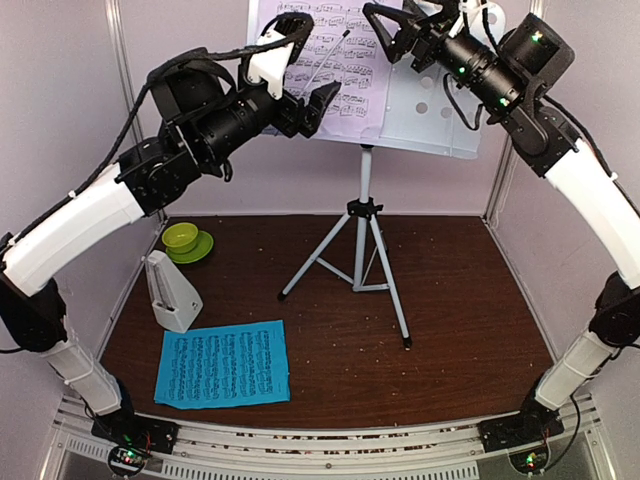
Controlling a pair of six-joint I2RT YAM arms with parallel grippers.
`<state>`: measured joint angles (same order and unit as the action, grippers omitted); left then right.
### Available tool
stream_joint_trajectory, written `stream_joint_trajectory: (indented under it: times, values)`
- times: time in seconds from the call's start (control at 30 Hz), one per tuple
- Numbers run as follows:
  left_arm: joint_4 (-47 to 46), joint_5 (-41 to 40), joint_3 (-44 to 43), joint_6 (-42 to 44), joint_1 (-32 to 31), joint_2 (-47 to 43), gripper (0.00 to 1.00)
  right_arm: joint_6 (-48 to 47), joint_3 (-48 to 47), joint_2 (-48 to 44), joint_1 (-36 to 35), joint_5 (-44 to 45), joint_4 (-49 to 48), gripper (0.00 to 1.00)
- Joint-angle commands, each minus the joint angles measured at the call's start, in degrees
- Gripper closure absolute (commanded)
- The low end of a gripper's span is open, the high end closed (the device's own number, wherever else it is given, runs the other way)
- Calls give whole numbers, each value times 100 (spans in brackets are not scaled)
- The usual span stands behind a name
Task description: Set up the instrument practice props
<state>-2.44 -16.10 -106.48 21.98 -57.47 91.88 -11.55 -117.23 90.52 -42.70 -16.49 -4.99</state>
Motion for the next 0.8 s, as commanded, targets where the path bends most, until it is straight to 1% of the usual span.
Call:
stream_joint_trajectory:
  times: [0.0,0.1,0.23,0.37,0.47,0.6,0.77]
  values:
    - [404,-288,56,-415,-27,-595,5,108,92,-365,25,270,-161,5]
    - [898,-468,309,-733,-27,-949,2,259,101,-483,20,347,-78,3]
    - [1700,-767,598,-1183,-27,-1374,2,472,232,-730,16,386,217,0]
    - [2329,-875,1108,-1785,-27,-1910,2,876,636,-1155,8,374,644,0]
    - [2792,-948,1614,-2251,-27,-2336,2,1329,1238,-1649,-28,461,833,0]
    - [3230,-1074,2638,-3146,-44,-2881,2,1940,2379,-2464,-191,739,933,0]
    - [3839,-854,3659,-4017,-125,-3127,2,2758,3439,-3057,-301,972,1514,4]
